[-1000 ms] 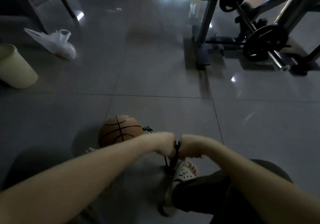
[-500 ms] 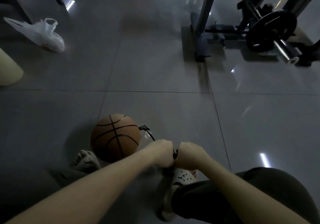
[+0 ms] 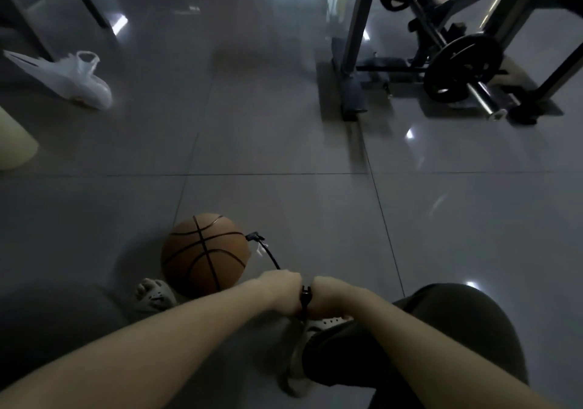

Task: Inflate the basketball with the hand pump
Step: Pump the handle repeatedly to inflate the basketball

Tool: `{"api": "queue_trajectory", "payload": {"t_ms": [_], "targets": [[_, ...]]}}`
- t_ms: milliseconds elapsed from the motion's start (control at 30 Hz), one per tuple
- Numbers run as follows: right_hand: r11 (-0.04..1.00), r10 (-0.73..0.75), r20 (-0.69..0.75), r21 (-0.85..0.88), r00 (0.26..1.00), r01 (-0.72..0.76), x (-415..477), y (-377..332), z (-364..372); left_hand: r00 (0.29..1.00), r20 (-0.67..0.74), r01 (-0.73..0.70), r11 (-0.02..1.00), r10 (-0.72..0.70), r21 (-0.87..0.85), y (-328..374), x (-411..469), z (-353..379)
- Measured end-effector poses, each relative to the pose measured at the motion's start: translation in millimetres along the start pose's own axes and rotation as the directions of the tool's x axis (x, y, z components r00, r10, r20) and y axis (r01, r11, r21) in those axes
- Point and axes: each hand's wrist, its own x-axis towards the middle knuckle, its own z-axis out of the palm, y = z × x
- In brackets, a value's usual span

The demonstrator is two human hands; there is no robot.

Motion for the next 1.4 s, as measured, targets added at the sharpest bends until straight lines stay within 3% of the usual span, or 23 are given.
{"api": "queue_trajectory", "payload": {"t_ms": [167,267,467,833,1067,1300,1400], "targets": [[0.996,-0.054,0.061,0.075,0.997,0.049,-68,-10,-80,0.993,-0.117,-0.006,0.999,0.002,-0.034,16,-52,-67],[0.994,-0.055,0.028,0.092,0.998,0.053,-85,-14,-112,0.992,-0.130,-0.005,0.998,-0.003,-0.064,20,-66,-104],[0.996,-0.050,-0.025,-0.070,0.998,0.048,-24,-18,-51,0.991,-0.134,0.006,1.000,-0.009,-0.022,-1,-21,-45],[1.000,0.004,-0.008,-0.018,1.000,-0.004,49,12,13,0.994,-0.111,0.009,0.998,-0.016,-0.063,-19,39,28],[0.999,-0.026,0.020,-0.042,0.999,0.027,-8,-14,2,1.000,-0.012,0.000,0.997,-0.001,-0.075,-7,-15,5],[0.998,-0.049,0.020,-0.025,0.999,0.049,-76,-32,-113,0.994,-0.097,0.039,0.980,-0.059,-0.197,3,-64,-95],[0.997,-0.042,-0.042,-0.064,0.998,0.039,-51,-30,-108,0.991,-0.100,0.067,0.979,-0.087,-0.194,4,-50,-97]]}}
